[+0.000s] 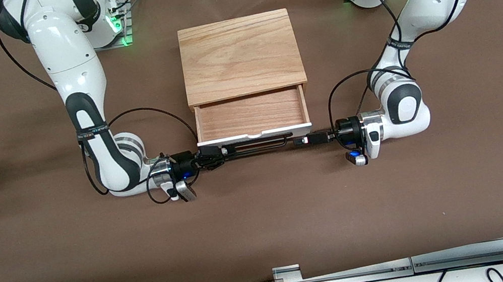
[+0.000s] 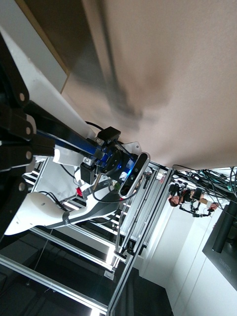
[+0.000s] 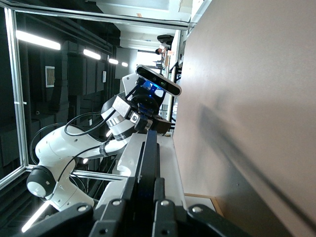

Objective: Pull top drawer with both arms simultaneously
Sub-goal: 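Pull the handle outward with both grippers to slide the drawer open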

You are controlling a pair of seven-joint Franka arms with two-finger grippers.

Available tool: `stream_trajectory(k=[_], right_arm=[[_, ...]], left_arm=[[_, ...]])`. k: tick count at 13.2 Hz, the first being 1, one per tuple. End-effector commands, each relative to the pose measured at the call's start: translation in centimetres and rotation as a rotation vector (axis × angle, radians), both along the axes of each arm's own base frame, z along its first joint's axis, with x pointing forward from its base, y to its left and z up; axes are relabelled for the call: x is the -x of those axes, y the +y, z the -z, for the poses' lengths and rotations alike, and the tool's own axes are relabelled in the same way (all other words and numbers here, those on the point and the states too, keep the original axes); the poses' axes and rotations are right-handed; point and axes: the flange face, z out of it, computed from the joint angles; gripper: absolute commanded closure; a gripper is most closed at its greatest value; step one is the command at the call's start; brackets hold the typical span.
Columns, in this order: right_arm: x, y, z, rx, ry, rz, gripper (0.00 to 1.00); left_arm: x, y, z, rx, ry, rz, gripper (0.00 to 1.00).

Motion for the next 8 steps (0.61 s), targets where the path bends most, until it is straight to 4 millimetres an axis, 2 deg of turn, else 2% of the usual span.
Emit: stream_trajectory(k=[1,2,3,4,5,6,7,8], right_arm=[[-4.7,-5.9,1.6,0.064,-0.094,0.14,0.94],[-4.7,-5.9,1.6,0.064,-0.092,0.141,0.94],[-4.8,-6.0,1.5,0.066,-0.094,0.142,0.93],[-4.7,-6.0,1.5,0.064,-0.094,0.141,0.86],[-4.8,-6.0,1.5,0.064,-0.092,0.142,0.63],[-4.8,-6.0,1.5,0.063,-0.092,0.143,0.49],[-4.8,-6.0,1.5,0.061,-0.091,0.146,0.29],[-4.8,-6.0,1.5,0.061,-0.091,0.146,0.14]], left_arm=[[0.4,0.4,-0.4,-0.001,0.017,0.026,0.96],[0.4,0.6,-0.3,0.002,0.02,0.026,0.61],[1.3,0.8,0.2,0.004,0.026,0.031,0.01],[1.3,0.9,0.0,0.006,0.032,0.03,0.0],[1.1,1.5,-0.4,0.009,0.036,0.023,0.0],[1.1,2.0,-0.5,0.008,0.038,0.036,0.0],[0.7,2.9,-1.2,-0.019,0.042,0.051,0.0],[0.2,4.1,-2.3,-0.049,0.04,0.062,0.0]])
